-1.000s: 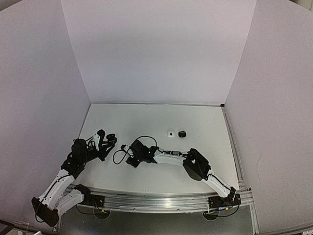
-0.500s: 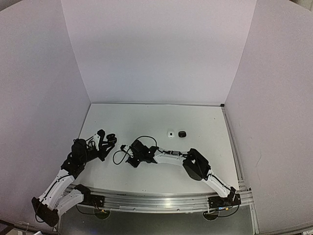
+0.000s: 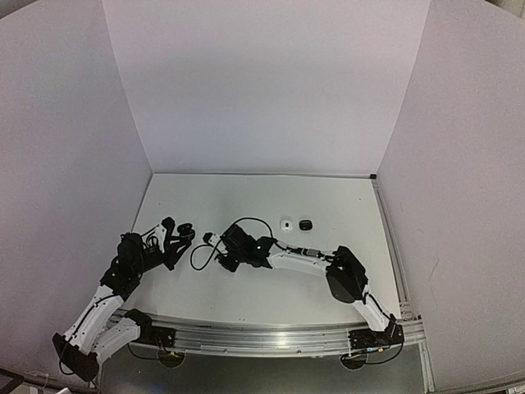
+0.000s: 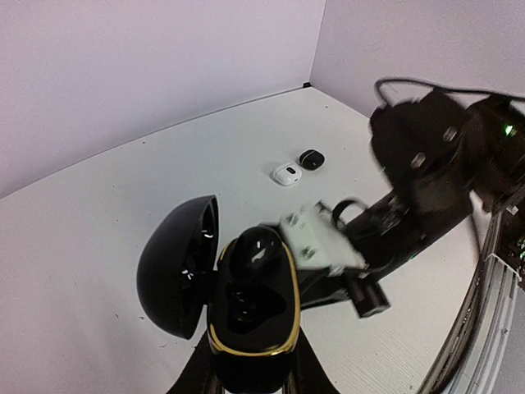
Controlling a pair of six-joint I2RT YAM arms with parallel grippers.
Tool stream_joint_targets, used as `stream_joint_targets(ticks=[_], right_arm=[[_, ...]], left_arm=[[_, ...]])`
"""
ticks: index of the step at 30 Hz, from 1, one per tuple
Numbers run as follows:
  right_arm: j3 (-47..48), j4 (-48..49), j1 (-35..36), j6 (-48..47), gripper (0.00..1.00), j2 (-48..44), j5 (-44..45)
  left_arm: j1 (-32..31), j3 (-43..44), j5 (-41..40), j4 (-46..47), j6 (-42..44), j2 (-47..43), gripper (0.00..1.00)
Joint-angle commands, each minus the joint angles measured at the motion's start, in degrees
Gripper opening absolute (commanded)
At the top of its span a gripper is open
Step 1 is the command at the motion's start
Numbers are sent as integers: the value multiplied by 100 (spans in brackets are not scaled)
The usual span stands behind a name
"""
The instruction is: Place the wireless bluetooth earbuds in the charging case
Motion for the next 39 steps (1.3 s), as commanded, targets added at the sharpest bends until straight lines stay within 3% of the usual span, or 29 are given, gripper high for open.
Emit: stream_joint_targets(ticks=[1,7,11,16,28,39], right_arm=[[-141,87,121,-955,0,-1767,961],[367,89,734,-2832,0,-2358,1889],[971,91,1188,-3885,0,-2087,2010],[1412,95,1614,-4861,0,-1562,1989],[1257,83,1664,-4882,0,-1716,1916],[1499,105,1655,-4008,0,-1740,2062]], left_arm=[[32,566,498,-131,416,-80,0],[29,1006,1336,-537,968,43,0],[32,1187,2013,-777,1488,67,0],[33,1216,2283,-819,1873,76,0],[33,1106,2815,-930,2242,-112,0],[32,972,2933,-660,1239,43,0]])
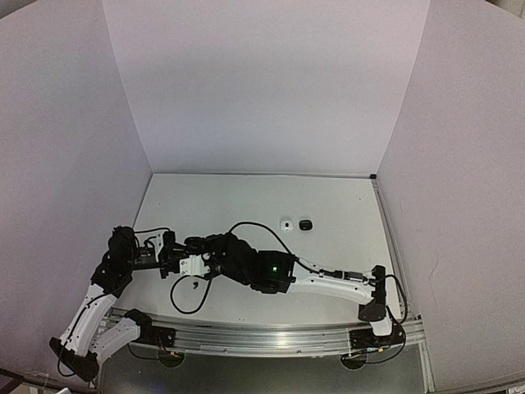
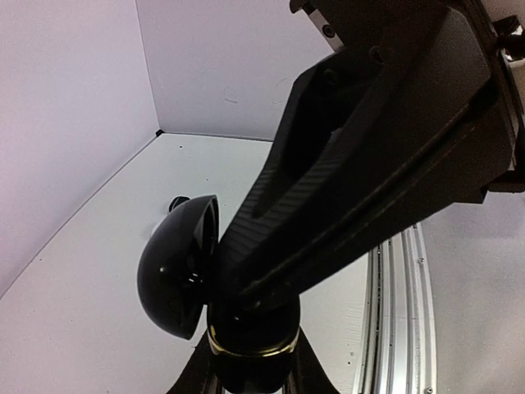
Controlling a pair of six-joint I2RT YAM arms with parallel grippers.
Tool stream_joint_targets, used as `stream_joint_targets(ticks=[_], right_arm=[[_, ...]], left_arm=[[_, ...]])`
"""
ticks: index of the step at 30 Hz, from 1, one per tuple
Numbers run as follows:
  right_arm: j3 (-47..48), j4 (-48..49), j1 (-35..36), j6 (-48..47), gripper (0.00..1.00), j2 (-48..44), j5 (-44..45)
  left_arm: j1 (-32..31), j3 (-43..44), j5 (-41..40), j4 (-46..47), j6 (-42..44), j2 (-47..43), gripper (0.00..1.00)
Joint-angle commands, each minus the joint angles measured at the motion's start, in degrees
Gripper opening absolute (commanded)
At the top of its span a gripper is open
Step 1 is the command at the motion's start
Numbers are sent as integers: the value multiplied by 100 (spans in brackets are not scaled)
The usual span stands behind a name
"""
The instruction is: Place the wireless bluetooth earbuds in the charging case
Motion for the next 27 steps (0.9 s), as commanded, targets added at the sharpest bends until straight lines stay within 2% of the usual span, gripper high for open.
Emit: stream_joint_targets(ticks=[1,4,9,15,18,19,21,23,24,27], right_arm=[[270,176,-12,648,0,-350,150],[356,231,-20,1091,0,-393,296],[297,300,-77,2094,4,-502,300],[-244,575,-322,3759,14,-827,-492],[-381,709,-497,4400,25,-889,-626],[-442,718,-615,4736,31,-886,-569],[-611,714,-833,5411,42,-837,-392],[-927,711,-1017,6094,48,-727,90],[-1117,711,-1097,6326,49,-630,236],[-1229,671,-1187,6590,62,-130,321]], left_arm=[[32,0,136,289,-641,67,0],[33,-129,-100,733,-1293,169,0],[48,-172,-1165,931,-2116,385,0],[211,-245,-2500,575,-2437,536,0],[440,-345,-2852,525,-2536,560,0],[501,-371,-2956,521,-2588,569,0],[660,-400,-3240,490,-2647,588,0],[745,-431,-3508,477,-2647,560,0],[774,-454,-3631,476,-2638,533,0],[848,-495,-3938,458,-2614,460,0]])
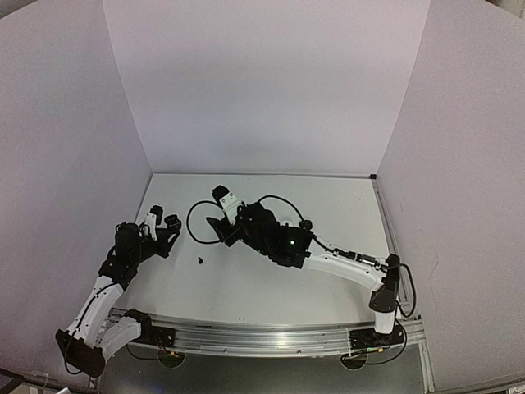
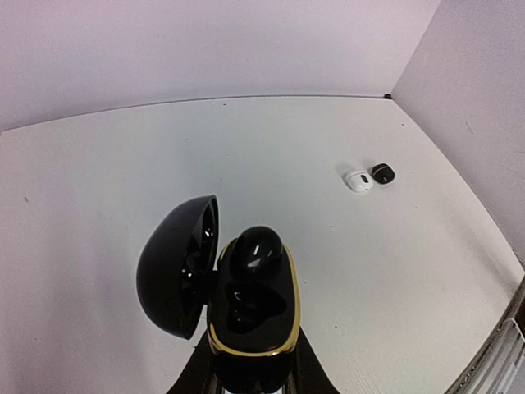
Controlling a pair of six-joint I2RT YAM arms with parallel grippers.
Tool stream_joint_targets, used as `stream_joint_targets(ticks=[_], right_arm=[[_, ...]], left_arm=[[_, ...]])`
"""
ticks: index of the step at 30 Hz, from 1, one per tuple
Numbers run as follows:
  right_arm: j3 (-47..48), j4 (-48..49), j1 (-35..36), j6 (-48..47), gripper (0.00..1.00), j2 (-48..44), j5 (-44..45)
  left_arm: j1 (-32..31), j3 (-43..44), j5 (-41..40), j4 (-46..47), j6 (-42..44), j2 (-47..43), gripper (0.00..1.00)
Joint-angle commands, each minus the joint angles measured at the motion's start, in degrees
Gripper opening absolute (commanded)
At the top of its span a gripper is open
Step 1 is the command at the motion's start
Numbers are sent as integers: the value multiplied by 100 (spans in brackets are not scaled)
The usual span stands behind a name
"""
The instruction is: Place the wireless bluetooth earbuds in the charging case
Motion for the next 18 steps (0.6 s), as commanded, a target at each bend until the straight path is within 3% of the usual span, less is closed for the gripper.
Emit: stream_joint_targets(ticks=[1,9,18], right_arm=[[-157,-84,-155,1148,65,784,359],[1618,-606,-155,858,62,2987,-977],[2447,-565,-159,561,60,4246,-1511]], left_arm=[[116,-40,-768,60,-68,-136,0],[183,-32,-973,71,101,-172,0],[192,-95,-887,189,110,-151,0]])
